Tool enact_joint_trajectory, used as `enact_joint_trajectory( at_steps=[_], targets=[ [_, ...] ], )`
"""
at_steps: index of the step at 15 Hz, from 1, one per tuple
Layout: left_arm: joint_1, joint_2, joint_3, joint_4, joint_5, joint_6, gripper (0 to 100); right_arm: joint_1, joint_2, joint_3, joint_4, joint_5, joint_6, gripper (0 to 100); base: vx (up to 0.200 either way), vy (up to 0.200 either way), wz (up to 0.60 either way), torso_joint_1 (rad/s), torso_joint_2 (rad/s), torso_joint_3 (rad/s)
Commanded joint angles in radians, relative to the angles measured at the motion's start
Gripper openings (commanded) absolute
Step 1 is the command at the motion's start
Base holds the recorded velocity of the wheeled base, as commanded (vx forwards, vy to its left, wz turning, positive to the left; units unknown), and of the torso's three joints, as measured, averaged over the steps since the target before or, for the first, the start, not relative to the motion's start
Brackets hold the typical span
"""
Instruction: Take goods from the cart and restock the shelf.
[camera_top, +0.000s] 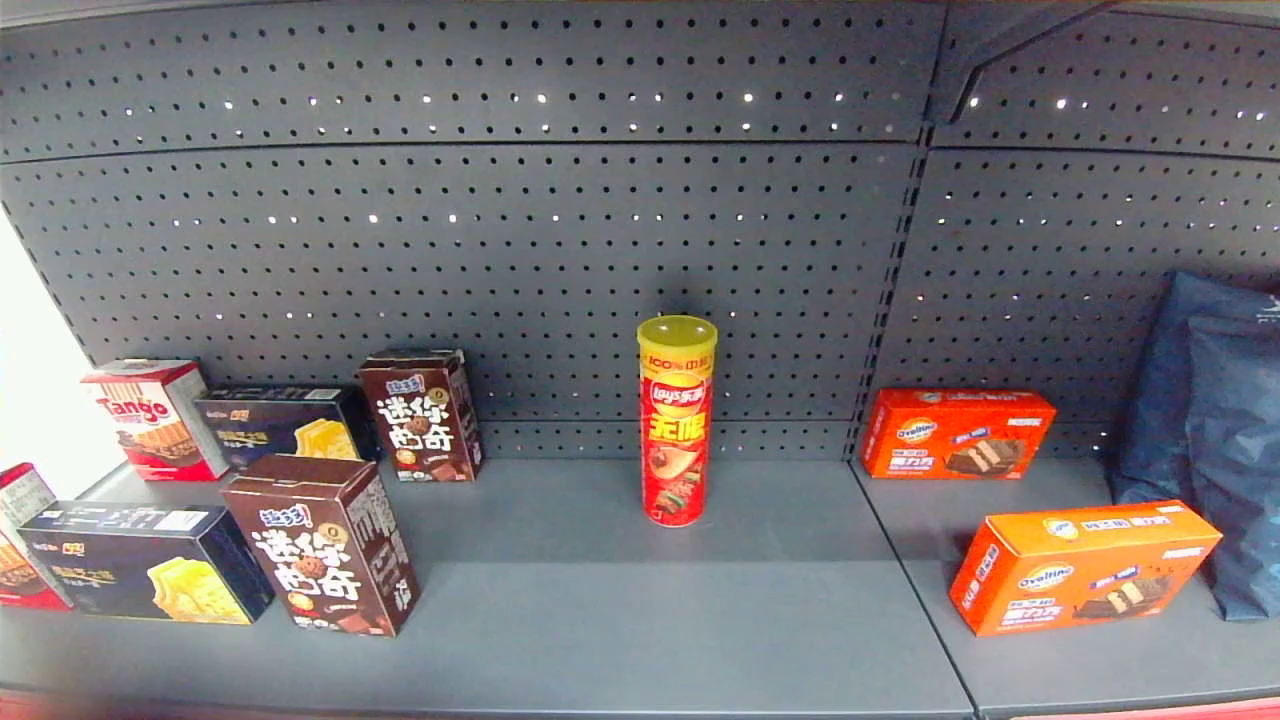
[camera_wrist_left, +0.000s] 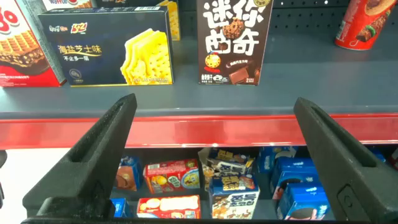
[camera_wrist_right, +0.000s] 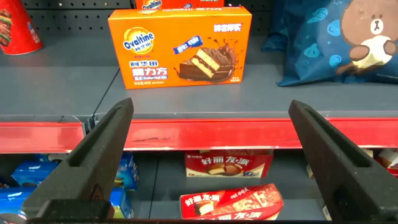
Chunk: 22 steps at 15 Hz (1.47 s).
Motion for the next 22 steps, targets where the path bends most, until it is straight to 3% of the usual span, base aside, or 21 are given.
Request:
enact_joint_trajectory(
  at_steps=[1, 4, 22],
  targets=[
    [0.000, 0.000, 0.000, 0.000, 0.000, 0.000, 100, 0.000, 0.001, 0.000, 0.000, 0.000, 0.001, 100, 0.000, 0.000, 0.00, 0.000, 0.00, 0.000],
    [0.000, 0.000, 0.000, 0.000, 0.000, 0.000, 100, 0.000, 0.001, 0.000, 0.000, 0.000, -0.001, 100, 0.000, 0.000, 0.00, 0.000, 0.00, 0.000],
    [0.000, 0.000, 0.002, -0.002, 0.000, 0.000, 100, 0.000, 0.000, 0.000, 0.000, -0.001, 0.001, 100, 0.000, 0.000, 0.60, 0.002, 0.00, 0.002]
  ],
)
